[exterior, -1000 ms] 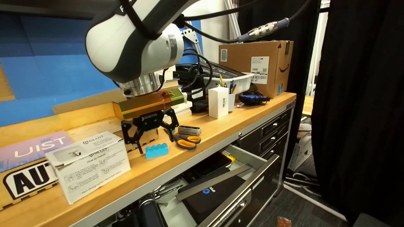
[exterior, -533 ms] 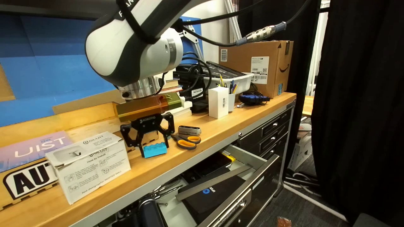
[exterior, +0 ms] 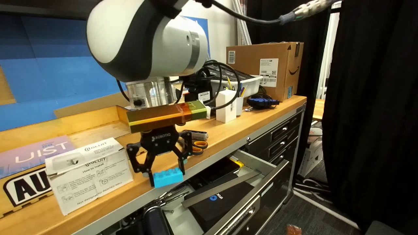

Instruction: Place the blue block in the open top drawer then push the drawer closed

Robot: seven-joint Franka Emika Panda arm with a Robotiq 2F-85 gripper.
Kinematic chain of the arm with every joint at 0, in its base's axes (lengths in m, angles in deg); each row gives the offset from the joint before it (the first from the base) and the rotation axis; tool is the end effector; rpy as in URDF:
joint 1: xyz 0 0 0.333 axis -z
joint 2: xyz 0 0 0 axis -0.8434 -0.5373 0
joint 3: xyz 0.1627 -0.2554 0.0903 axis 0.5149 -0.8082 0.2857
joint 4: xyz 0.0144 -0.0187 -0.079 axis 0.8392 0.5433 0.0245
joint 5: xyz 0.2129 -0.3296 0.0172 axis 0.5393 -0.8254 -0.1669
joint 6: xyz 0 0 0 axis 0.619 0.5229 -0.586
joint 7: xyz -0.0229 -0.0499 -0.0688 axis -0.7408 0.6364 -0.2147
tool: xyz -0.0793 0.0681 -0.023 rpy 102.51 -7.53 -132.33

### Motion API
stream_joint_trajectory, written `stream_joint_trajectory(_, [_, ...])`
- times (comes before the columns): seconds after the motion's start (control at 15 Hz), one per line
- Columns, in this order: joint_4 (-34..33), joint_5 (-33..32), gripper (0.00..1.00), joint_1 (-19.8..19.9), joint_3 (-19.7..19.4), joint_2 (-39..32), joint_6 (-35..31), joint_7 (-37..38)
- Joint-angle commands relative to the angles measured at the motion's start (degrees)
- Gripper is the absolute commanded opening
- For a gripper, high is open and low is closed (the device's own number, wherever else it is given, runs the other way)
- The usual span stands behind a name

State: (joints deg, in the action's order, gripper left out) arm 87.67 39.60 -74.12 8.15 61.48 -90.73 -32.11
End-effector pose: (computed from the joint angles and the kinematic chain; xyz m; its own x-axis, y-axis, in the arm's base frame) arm 0.5191 0.2547 0.3511 0.9875 -0.0608 -0.1457 -0.0596 -0.9981 0.0128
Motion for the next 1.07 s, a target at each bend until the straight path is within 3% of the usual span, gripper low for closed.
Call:
stream_joint_trajectory(0.0, [12.3, 4.0, 0.48, 0.7, 1.2, 9.2, -1.3, -1.3])
stream_joint_trajectory(0.4, [17.0, -9.9, 0.48, 0.8, 0.6, 8.3, -13.0, 15.7])
stream_joint_trajectory(0.6, [16.9, -15.4, 0.48, 1.2, -0.1, 6.7, -14.2, 22.2])
stream_joint_trajectory(0.67, [16.7, -15.5, 0.93, 1.4, -0.3, 6.6, -13.7, 22.9])
stream_joint_trajectory(0.8, [17.3, -11.3, 0.99, 2.2, -0.1, 7.6, -12.4, 18.9])
stream_joint_trajectory(1.0, [20.3, -5.0, 1.0, 3.1, 0.5, 11.8, -11.0, 13.3])
